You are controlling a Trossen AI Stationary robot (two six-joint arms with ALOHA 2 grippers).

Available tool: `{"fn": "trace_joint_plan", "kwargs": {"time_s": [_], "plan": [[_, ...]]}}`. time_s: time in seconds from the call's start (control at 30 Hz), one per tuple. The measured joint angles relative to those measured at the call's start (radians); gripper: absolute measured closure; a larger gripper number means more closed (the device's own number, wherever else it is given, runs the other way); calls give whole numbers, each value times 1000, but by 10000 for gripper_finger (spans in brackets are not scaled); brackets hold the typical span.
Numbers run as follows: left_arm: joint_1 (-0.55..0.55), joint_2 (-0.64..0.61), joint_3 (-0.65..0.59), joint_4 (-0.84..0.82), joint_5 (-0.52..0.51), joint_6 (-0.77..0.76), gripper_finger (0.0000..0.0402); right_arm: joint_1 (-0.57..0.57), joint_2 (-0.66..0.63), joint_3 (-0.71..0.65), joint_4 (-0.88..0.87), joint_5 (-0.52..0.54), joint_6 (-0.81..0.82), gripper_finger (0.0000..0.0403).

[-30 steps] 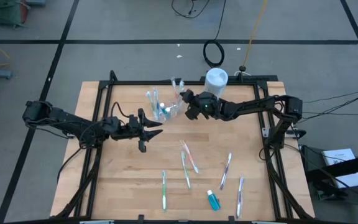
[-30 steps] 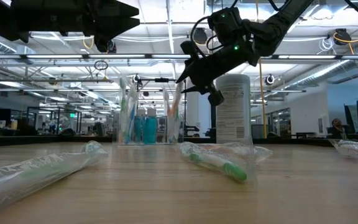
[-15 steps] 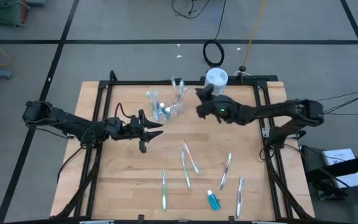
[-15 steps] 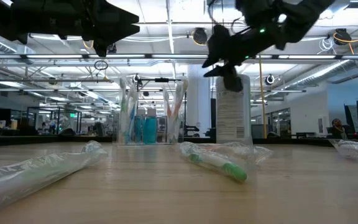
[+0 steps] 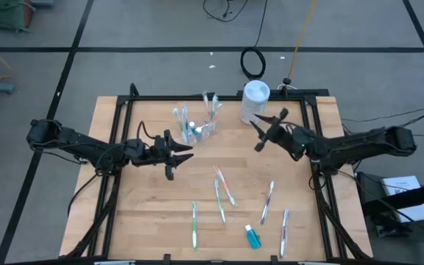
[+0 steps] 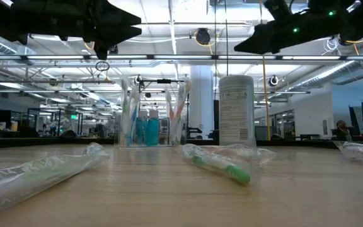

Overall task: Pick & Place toothbrushing station
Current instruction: Put the green toothbrush into the transparent organizer

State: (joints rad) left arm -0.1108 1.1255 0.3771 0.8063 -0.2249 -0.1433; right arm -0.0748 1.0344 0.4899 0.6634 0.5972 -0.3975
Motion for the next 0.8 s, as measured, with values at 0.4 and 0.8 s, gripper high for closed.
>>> {"fn": "trace_joint_plan", "kwargs": {"time_s": [0.4, 0.8], "plan": [[0, 0, 0, -20, -41, 2, 266, 10, -65, -69, 52, -92, 314, 287], [2, 0, 0, -20, 70, 9, 266, 9, -64, -70, 61, -337, 495, 287]]}}
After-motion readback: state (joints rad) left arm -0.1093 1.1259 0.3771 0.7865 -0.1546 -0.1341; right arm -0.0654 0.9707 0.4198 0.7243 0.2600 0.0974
